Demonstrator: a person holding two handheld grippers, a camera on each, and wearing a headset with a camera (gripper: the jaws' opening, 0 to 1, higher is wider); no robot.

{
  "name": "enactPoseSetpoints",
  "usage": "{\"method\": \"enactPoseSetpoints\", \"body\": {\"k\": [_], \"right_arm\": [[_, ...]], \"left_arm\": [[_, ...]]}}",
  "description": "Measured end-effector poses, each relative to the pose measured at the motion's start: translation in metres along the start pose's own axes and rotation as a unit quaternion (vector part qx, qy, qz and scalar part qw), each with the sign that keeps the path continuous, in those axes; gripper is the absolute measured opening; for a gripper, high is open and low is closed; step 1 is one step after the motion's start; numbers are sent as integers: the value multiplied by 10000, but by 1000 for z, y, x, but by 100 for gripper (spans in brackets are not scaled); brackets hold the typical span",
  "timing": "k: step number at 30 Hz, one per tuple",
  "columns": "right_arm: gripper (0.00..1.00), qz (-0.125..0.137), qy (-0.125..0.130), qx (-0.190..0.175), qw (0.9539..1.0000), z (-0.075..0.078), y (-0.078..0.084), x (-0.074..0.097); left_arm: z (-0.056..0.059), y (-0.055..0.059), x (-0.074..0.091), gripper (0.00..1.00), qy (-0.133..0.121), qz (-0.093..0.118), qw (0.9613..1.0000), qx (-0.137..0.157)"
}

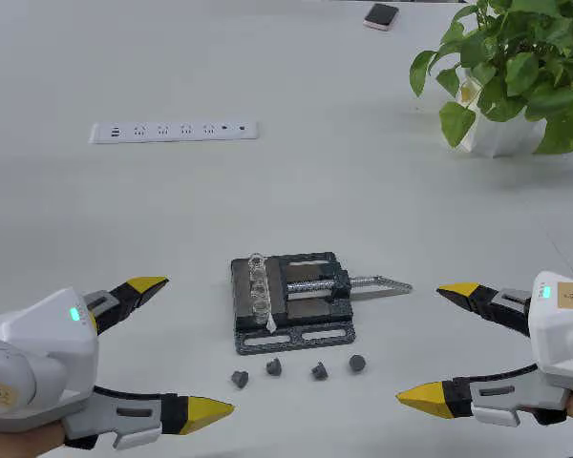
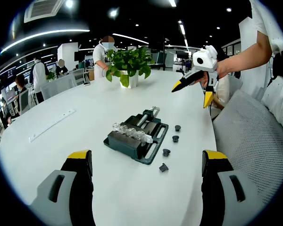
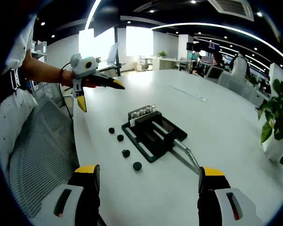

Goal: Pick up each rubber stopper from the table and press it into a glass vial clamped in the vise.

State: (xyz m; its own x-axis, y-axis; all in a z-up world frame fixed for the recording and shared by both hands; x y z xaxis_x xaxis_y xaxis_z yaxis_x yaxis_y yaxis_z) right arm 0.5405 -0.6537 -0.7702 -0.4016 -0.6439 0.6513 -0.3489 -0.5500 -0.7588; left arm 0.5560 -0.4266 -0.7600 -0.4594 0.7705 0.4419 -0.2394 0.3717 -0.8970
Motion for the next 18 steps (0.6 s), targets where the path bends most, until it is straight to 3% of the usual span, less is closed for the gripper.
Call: {"method": "enactPoseSetpoints", "body": {"k": [18], "right_arm": [[85, -30, -27, 0, 10000, 0, 1, 0]], "left_arm": [[1, 7, 4, 96, 8, -61, 10000, -13]]}}
Point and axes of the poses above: the centre of the closed fingertips' face, and the gripper's own axes: x roughly backward along the fingers, z roughly to its right, y roughly out of its underside, the point moved 1 cm from there along x, roughly backward along the fingers, and after that the axes turned 1 degree about -z, right-handed, at the moved point
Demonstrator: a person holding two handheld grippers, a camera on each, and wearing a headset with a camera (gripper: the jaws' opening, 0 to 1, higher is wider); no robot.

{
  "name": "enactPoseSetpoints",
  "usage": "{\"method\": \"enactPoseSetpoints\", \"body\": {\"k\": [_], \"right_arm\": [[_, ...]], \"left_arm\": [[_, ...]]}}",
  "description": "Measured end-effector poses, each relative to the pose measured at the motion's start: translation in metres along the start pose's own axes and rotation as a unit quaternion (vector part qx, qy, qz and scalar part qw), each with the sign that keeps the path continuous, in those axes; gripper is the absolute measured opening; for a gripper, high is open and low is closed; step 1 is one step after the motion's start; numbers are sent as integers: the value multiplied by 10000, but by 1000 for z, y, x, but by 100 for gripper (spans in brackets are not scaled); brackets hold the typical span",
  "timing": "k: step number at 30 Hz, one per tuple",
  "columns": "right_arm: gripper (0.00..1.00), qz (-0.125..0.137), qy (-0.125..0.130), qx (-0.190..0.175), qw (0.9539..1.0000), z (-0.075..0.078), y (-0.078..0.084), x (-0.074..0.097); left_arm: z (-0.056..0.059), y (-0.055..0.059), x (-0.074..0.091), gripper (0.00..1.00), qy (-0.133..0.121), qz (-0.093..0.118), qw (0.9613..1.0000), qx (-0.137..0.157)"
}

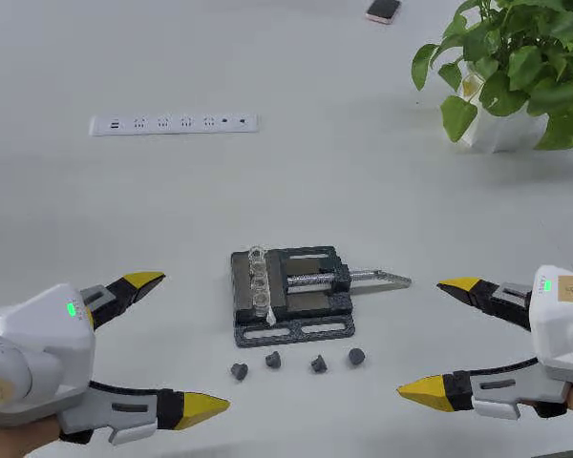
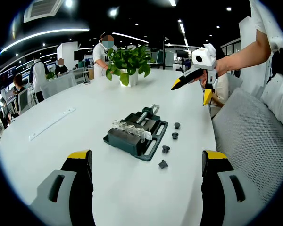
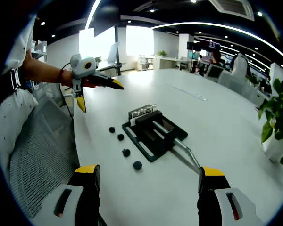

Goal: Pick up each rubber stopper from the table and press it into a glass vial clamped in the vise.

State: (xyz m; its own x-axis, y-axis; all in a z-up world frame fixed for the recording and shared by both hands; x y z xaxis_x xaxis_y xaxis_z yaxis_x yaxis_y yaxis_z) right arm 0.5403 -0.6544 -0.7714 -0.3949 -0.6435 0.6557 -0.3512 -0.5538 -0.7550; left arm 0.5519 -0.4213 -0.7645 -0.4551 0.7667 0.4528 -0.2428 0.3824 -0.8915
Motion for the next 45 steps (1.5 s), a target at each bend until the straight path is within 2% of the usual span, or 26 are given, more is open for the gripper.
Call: {"method": "enactPoseSetpoints", "body": {"k": [17, 23, 33, 45], "right_arm": [[84, -57, -67, 54, 9999, -1, -2, -2], [84, -173, -117, 79, 9998, 0, -3, -2], [83, -351, -244, 374, 9984, 2, -11, -6], [76, -684, -517, 778, 9933, -4, -21, -19]], "left_arm": [[0, 1, -1, 96, 18, -21, 10000, -17], [0, 2, -2, 96, 18, -14, 10000, -19], [1, 6, -2, 96, 10, 14, 10000, 20], [1, 6, -1, 95, 3, 38, 10000, 25]]}}
Point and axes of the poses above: the centre of the closed fingertips' face, and the gripper's own axes: x roughly backward along the fingers, z roughly to its right, y roughly out of its underside, the point moved 1 cm from there along x, roughly backward along the fingers, and after that the axes turned 1 degree about -z, right-handed, at the moved point
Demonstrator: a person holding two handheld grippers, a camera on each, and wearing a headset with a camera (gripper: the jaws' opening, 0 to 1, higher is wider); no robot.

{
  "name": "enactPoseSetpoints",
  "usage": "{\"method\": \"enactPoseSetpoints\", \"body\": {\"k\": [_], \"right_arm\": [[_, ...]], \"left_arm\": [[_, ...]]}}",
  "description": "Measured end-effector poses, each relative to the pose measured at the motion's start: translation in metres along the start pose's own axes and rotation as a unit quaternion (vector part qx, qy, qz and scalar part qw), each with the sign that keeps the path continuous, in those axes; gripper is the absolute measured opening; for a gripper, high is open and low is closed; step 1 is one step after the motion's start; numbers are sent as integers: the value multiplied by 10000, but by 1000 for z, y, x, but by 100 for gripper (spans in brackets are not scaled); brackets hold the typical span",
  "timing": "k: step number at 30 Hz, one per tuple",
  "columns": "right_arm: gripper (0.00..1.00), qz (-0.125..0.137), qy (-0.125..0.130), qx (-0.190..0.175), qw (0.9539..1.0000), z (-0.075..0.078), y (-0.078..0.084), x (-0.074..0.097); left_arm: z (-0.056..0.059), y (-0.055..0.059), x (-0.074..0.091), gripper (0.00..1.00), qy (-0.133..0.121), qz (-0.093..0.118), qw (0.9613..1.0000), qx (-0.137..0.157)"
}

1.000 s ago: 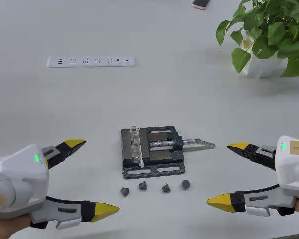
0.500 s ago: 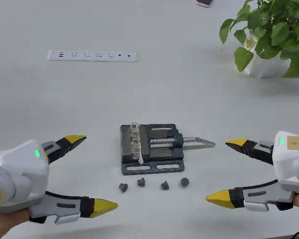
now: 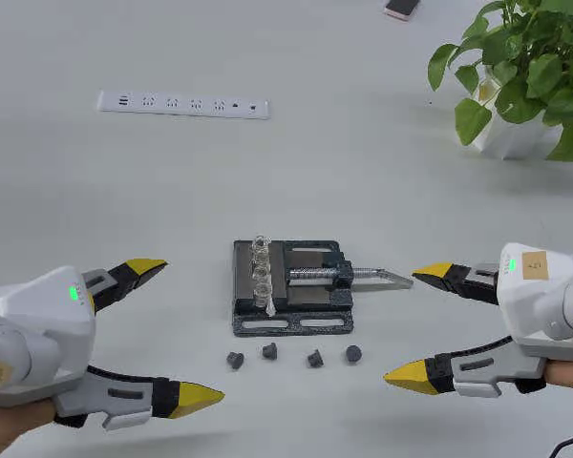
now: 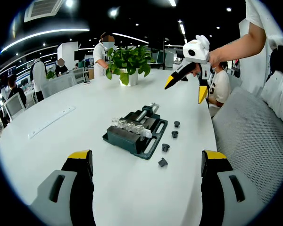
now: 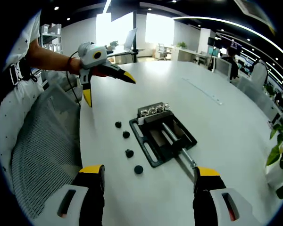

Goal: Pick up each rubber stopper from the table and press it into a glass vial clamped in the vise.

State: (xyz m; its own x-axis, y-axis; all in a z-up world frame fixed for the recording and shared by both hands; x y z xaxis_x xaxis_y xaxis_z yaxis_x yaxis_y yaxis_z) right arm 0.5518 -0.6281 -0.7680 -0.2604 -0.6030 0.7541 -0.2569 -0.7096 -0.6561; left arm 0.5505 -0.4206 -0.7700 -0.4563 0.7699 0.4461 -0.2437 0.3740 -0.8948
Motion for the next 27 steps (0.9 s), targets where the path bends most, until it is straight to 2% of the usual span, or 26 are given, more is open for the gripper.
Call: {"method": "enactPoseSetpoints", "body": {"k": [11, 21, 27], "right_arm": [[65, -428, -265, 392, 9980, -5, -3, -13], [51, -830, -481, 830, 9919, -7, -1, -27], [42, -1065, -656, 1075, 9863, -12, 1, -36]], "left_arm": [[2, 2, -2, 94, 27, -13, 10000, -30], [1, 2, -4, 93, 15, 29, 10000, 18], [-1, 3, -5, 93, 1, 47, 10000, 42]]}}
Point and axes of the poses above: the centre of the closed fingertips' face, and the gripper's own axes: x roughly backward along the fingers, z roughly to its right, y roughly out of its underside, the point moved 1 cm from there along x, roughly backward along the fingers, and after that the axes turned 1 degree about -z, right-handed, at the moved point
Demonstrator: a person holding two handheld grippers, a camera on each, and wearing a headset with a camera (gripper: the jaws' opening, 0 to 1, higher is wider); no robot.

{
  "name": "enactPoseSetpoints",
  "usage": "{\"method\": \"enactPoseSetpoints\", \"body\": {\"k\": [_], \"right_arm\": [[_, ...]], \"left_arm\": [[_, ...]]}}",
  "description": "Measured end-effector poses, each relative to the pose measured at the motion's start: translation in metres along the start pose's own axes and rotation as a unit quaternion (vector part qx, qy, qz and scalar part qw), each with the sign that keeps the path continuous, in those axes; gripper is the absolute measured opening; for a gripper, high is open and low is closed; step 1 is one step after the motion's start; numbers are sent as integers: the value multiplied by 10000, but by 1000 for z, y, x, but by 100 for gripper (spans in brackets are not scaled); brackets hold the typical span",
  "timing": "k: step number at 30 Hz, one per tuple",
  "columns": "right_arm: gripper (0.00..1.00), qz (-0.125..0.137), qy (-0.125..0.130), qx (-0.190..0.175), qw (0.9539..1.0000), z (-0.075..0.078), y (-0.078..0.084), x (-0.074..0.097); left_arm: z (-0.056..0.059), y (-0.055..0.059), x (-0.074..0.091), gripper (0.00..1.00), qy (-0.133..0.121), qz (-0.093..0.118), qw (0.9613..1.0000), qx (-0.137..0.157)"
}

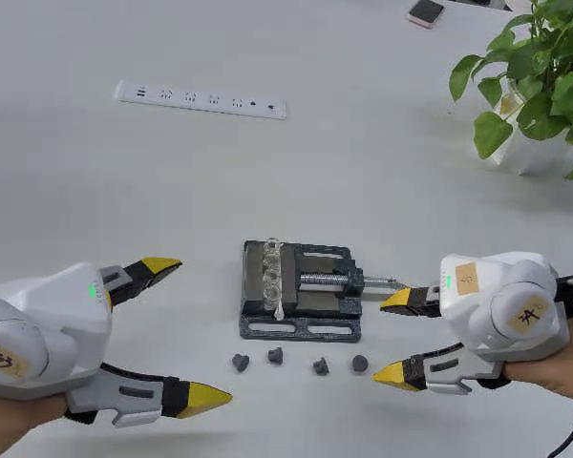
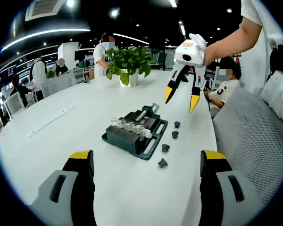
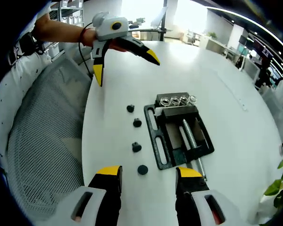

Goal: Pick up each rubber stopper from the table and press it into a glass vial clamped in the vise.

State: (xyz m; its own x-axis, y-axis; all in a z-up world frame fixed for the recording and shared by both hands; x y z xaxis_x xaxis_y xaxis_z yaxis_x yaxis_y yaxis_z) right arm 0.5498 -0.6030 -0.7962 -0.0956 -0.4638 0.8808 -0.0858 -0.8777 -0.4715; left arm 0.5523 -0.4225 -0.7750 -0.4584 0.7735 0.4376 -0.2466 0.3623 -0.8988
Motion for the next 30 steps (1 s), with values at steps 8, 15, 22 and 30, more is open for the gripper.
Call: {"method": "enactPoseSetpoints", "body": {"k": [8, 15, 22, 30], "right_arm": [[29, -393, -122, 419, 9983, -1, 8, -14], [21, -622, -236, 644, 9957, -3, 14, -26], [18, -840, -360, 841, 9923, -8, 18, -35], [13, -960, -416, 937, 9901, -8, 22, -40]], "left_arm": [[1, 0, -2, 92, 2, 43, 10000, 46], [1, 3, -2, 91, -23, 63, 9999, 104], [1, 5, -1, 90, -32, 77, 9998, 163], [0, 6, 0, 89, -53, 89, 9997, 204]]}}
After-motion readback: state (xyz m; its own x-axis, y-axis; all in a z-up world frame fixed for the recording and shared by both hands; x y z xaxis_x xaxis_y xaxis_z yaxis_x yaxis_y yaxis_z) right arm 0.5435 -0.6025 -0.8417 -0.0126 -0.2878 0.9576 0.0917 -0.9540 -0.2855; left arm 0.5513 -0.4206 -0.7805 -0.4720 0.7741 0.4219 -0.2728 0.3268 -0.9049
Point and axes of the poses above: the centre of the closed fingertips' face, and the gripper's own axes: x roughly backward along the fingers, z roughly to its right, y roughly out of its underside, the point moved 1 cm from there along x, roughly backward along the fingers, and after that the axes turned 1 degree about -z, right-handed, at the moved point
